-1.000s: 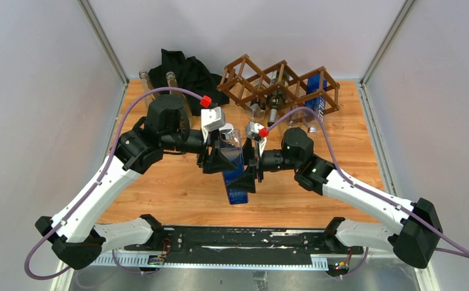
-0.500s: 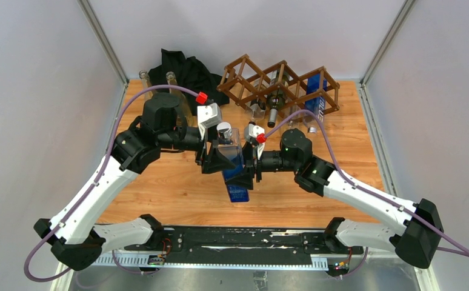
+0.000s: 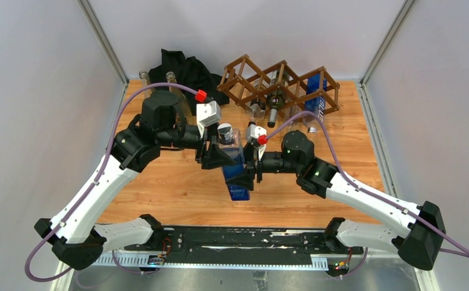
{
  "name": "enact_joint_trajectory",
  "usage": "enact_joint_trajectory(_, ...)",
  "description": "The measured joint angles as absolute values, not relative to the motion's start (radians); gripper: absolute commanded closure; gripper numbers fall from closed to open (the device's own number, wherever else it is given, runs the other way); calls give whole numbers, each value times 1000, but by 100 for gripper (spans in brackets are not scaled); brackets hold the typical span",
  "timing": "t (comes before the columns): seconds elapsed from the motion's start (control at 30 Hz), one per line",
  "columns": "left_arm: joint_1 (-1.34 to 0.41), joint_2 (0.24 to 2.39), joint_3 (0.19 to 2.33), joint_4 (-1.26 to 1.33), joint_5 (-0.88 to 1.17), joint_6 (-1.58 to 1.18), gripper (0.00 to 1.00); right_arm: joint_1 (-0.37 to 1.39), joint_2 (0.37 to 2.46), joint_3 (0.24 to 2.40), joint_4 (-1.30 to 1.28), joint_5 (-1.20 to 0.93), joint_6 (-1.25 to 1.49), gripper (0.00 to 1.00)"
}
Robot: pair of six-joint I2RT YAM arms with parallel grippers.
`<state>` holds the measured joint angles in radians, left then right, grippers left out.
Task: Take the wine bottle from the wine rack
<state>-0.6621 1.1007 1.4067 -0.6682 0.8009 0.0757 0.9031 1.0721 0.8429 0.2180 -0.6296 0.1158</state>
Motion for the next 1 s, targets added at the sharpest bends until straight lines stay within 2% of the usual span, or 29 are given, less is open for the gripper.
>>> enact_joint_trajectory(0.13, -639, 1106, 1409, -681, 734, 128, 100, 905, 1065, 843, 208, -501, 144, 10)
enact_joint_trajectory(0.37, -501, 1145, 1404, -675, 629, 233, 100, 903, 1032, 843, 110, -265, 174, 7)
enact_joint_trajectory(0.67, -398, 1188, 1290, -482, 542, 326, 100, 892, 912, 860, -117, -38, 225, 5)
enact_joint_trajectory(1.0, -365, 1380, 1271, -308, 513, 355, 100, 879, 833, 904, -268, 197, 303, 4)
